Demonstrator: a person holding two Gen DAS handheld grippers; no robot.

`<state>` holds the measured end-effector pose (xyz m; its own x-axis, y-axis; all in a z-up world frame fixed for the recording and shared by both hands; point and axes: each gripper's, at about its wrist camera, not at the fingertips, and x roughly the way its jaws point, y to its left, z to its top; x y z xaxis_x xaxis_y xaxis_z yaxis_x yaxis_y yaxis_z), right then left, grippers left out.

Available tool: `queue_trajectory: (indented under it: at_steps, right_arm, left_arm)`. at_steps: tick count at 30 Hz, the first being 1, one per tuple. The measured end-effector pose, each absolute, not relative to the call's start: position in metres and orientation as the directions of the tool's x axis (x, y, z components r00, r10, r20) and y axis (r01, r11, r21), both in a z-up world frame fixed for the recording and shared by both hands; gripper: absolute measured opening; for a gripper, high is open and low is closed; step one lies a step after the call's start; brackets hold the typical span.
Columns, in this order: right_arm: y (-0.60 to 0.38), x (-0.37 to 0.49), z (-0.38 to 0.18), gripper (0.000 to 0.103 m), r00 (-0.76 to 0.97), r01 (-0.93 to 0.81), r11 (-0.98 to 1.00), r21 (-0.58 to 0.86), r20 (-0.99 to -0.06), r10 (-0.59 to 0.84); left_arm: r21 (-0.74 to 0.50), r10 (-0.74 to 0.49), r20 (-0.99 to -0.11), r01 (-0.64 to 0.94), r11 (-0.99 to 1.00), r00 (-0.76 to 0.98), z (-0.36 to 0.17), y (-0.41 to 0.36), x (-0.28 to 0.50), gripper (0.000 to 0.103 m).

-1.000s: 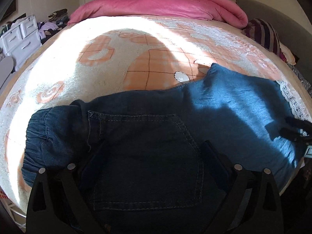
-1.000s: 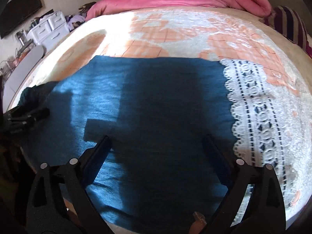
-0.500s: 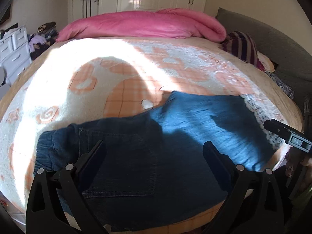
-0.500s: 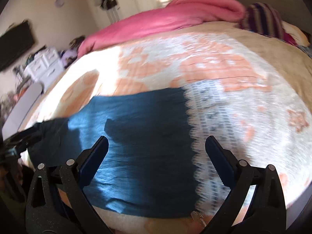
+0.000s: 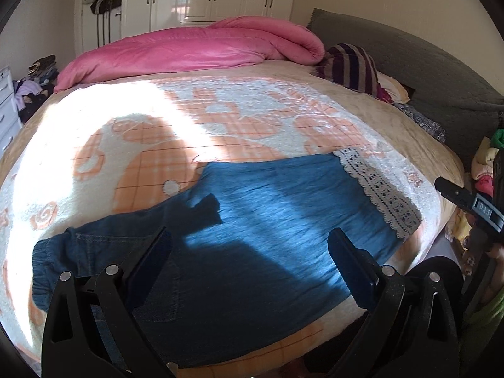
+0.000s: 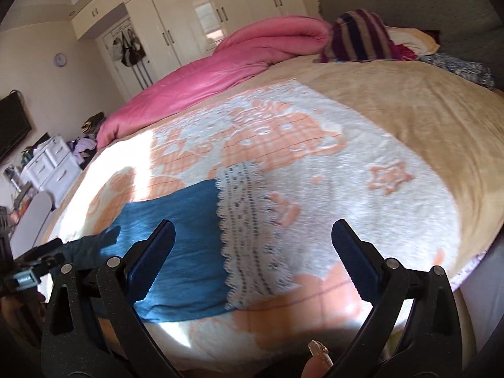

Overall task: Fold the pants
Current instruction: 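Open the right tool and lift it off the lace hem, then grasp the lace hem edge with the right tool and lift it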

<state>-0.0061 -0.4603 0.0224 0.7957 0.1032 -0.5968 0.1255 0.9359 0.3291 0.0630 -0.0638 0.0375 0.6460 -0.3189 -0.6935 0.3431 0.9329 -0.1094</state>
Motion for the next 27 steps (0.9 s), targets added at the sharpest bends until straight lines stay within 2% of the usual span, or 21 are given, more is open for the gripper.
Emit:
queue_trajectory:
  at_steps: [10, 22, 27]
  right_arm:
    - [-0.466, -0.017, 0.009, 0.094, 0.768, 0.155, 0.92, 0.361, -0.629, 0.118]
    - [-0.443, -0.004, -0.013, 0.094, 0.706, 0.167, 0.907, 0.387, -0.689, 0.164]
    - [-0.448, -0.002, -0.02, 0.094, 0.695, 0.192, 0.898, 0.395, -0.701, 0.16]
  left_arm:
    - [-0.14, -0.414, -0.71, 0.463, 0.875, 0.569, 0.043, -0.122, 0.094, 0.098]
    - [-0.105, -0.442, -0.752, 0.573, 0.813, 0.489, 0.032, -0.182, 0.152, 0.098]
    - [-0.128, -0.455, -0.771, 0.592, 0.796, 0.445, 0.024, -0.199, 0.18, 0.098]
